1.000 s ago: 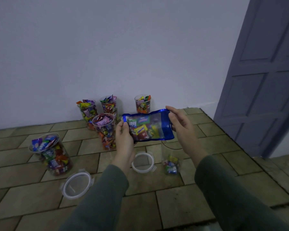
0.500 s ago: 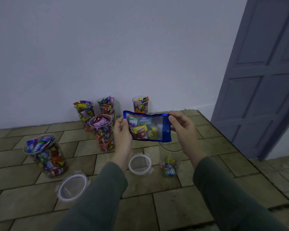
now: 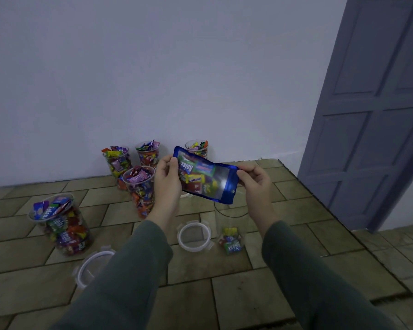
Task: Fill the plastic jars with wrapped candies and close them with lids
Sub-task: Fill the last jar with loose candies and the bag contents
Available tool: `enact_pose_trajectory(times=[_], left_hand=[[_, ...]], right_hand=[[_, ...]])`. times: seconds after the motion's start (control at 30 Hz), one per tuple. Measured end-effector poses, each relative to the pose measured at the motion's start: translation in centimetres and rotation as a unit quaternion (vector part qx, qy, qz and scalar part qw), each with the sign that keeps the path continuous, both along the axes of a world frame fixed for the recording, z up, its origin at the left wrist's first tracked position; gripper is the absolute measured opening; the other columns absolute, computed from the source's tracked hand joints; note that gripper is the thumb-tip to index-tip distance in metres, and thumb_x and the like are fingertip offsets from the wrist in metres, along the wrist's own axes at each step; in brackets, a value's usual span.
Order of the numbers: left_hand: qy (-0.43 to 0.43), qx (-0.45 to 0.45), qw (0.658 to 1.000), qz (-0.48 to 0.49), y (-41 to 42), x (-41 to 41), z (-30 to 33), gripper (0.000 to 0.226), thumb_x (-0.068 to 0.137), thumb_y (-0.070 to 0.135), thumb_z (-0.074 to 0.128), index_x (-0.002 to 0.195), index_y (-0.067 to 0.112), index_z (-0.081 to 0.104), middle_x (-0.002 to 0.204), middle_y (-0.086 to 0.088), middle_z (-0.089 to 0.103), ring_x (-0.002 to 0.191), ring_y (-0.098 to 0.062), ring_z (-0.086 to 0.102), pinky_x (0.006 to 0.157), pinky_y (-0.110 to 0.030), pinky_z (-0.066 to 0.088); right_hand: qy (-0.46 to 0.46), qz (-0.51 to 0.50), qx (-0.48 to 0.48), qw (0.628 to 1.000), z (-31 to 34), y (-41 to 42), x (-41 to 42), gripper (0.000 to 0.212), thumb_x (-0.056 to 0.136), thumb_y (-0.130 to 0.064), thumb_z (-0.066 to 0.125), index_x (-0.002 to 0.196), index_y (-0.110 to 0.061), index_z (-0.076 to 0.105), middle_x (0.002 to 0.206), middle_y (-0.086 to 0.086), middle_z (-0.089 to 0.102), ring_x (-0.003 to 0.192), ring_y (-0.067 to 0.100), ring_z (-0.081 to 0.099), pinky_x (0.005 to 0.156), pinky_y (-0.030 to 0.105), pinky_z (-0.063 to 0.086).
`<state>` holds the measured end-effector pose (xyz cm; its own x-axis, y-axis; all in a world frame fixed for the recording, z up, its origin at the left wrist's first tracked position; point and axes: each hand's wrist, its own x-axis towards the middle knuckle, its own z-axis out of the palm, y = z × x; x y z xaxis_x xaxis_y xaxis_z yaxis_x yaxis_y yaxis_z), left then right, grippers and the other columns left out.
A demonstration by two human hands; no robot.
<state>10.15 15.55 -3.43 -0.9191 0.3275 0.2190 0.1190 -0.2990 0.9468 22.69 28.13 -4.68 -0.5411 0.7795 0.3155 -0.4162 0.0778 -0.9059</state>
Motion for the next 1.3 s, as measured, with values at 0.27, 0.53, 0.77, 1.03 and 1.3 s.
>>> enact_pose_trajectory(times=[0.27, 0.53, 0.77, 1.03, 1.3], left_hand=[[0.066, -0.014, 0.998, 0.02, -0.7, -0.6, 1.2, 0.018, 0.103, 0.021, 0.044, 0.09, 0.028, 0.054, 0.084, 0.009, 0.062, 0.067, 0.003, 0.06, 0.062, -0.017, 0.05], [0.111, -0.054, 0.992, 0.014, -0.1, -0.3, 1.6, 0.012, 0.102, 0.024, 0.046, 0.101, 0.023, 0.058, 0.1, 0.001, 0.062, 0.084, -0.006, 0.059, 0.072, -0.021, 0.047], [0.203, -0.105, 0.973, 0.02, 0.5, -0.1, 2.8, 0.012, 0.101, 0.025, 0.049, 0.099, 0.027, 0.06, 0.096, 0.006, 0.063, 0.091, -0.01, 0.058, 0.079, -0.025, 0.047], [0.266, -0.114, 0.957, 0.025, 0.6, 1.4, 4.6, 0.011, 0.1, 0.017, 0.051, 0.096, 0.019, 0.061, 0.084, 0.016, 0.058, 0.072, 0.012, 0.051, 0.065, -0.006, 0.039], [0.326, -0.158, 0.931, 0.041, 0.8, 1.9, 5.6, 0.009, 0.099, 0.024, 0.052, 0.099, 0.025, 0.061, 0.1, 0.01, 0.063, 0.09, 0.009, 0.054, 0.073, -0.002, 0.037]], right_hand=[[-0.011, 0.052, 0.062, 0.997, -0.2, 0.0, 0.9, 0.02, 0.089, 0.009, 0.058, 0.089, -0.01, 0.065, 0.086, -0.002, 0.071, 0.08, 0.004, 0.068, 0.071, 0.019, 0.054], [-0.021, 0.031, 0.035, 0.999, -1.4, -0.8, 0.9, 0.02, 0.09, 0.011, 0.051, 0.084, -0.007, 0.057, 0.07, -0.01, 0.068, 0.065, 0.0, 0.062, 0.057, 0.019, 0.052], [-0.008, 0.01, 0.019, 1.0, -2.1, -0.7, 0.8, 0.021, 0.087, 0.014, 0.05, 0.081, -0.005, 0.056, 0.076, 0.003, 0.061, 0.07, 0.005, 0.06, 0.064, 0.02, 0.052], [0.026, 0.024, -0.036, 0.999, -2.8, -0.3, 0.4, 0.009, 0.077, -0.001, 0.06, 0.076, -0.008, 0.056, 0.073, 0.004, 0.059, 0.073, 0.02, 0.055, 0.068, 0.029, 0.049], [0.032, 0.018, -0.046, 0.998, -3.2, -0.5, 0.2, 0.01, 0.081, 0.002, 0.059, 0.08, -0.008, 0.056, 0.076, 0.008, 0.059, 0.076, 0.025, 0.055, 0.068, 0.028, 0.05]])
